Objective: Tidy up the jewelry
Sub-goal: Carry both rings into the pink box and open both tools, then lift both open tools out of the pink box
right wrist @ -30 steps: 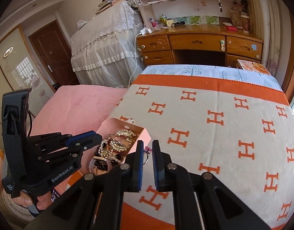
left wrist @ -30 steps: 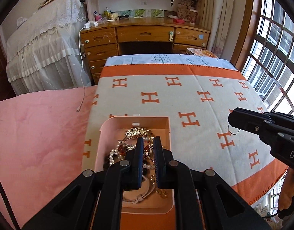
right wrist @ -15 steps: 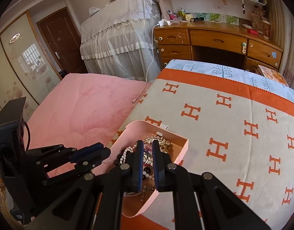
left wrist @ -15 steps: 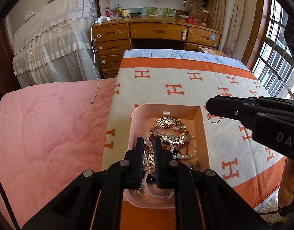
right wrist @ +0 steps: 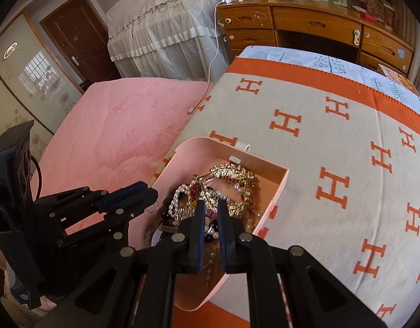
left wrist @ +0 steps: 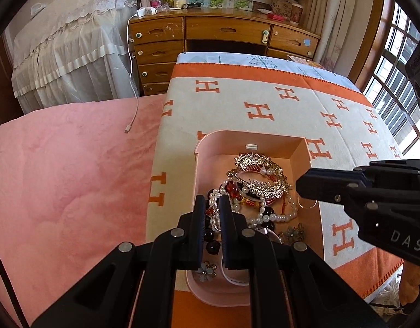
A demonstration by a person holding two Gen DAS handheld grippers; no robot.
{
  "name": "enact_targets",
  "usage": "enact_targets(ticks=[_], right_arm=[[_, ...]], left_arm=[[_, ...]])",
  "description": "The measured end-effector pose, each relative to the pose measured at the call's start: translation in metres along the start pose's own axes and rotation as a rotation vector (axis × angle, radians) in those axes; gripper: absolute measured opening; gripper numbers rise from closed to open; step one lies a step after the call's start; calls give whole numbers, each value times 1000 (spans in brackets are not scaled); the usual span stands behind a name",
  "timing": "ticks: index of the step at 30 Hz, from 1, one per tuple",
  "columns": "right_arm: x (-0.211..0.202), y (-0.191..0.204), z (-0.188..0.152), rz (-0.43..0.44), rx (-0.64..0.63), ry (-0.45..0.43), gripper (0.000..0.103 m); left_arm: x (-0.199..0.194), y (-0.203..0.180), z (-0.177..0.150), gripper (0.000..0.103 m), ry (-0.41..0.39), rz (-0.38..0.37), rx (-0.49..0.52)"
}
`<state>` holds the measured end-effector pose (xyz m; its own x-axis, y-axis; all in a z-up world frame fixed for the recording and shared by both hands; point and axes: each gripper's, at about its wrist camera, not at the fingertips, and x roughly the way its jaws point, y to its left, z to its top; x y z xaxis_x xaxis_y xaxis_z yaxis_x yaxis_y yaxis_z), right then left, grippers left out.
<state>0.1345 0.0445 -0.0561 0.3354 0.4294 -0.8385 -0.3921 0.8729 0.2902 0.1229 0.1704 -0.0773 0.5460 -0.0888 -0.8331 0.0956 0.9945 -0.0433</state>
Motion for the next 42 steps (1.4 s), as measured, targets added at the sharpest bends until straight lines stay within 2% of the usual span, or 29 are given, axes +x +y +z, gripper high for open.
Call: enact_targets(ticks=[5,7,11,12,13,15,21,25,29,31,36,39,42], right_arm=[[3,-1,-10,-2,3,30,10],[4,-6,-14,6,23,39,11],[2,-13,-20,5,42,47,12],[1,-14,-22,5,42,45,12],[-1,-15,-24,4,42,42,12],[-5,-16,-27,4,43,32,12],[-17,-19,-35,13,52,0,12],[-26,-20,-42,9,58,-24,12],[-36,-28,-55,-10,75,-50,12],[-41,-34,-62,-21,86,-62,12],[-59,-51,-81,-58,116,-105,12],[-72,-62,-91,-67,145,-134,12],[-86,-70,-101,-88,165,-170,12]], left_arm=[[2,-5,-2,9,11,-2,15],[3,-8,-3,19,17,7,21],[3,-13,-5,29,21,9,28],[3,-14,-5,39,20,9,27],[1,-14,-5,55,15,10,28],[-3,-16,-6,68,-4,29,31],[-10,-22,-7,69,-10,42,40],[-15,-29,-11,79,-12,56,46],[-23,-39,-14,85,-28,62,57],[-28,-46,-17,89,-39,66,66],[-39,-72,-22,92,-67,78,88],[-42,-90,-24,102,-78,112,98],[-47,-109,-26,102,-108,106,121]])
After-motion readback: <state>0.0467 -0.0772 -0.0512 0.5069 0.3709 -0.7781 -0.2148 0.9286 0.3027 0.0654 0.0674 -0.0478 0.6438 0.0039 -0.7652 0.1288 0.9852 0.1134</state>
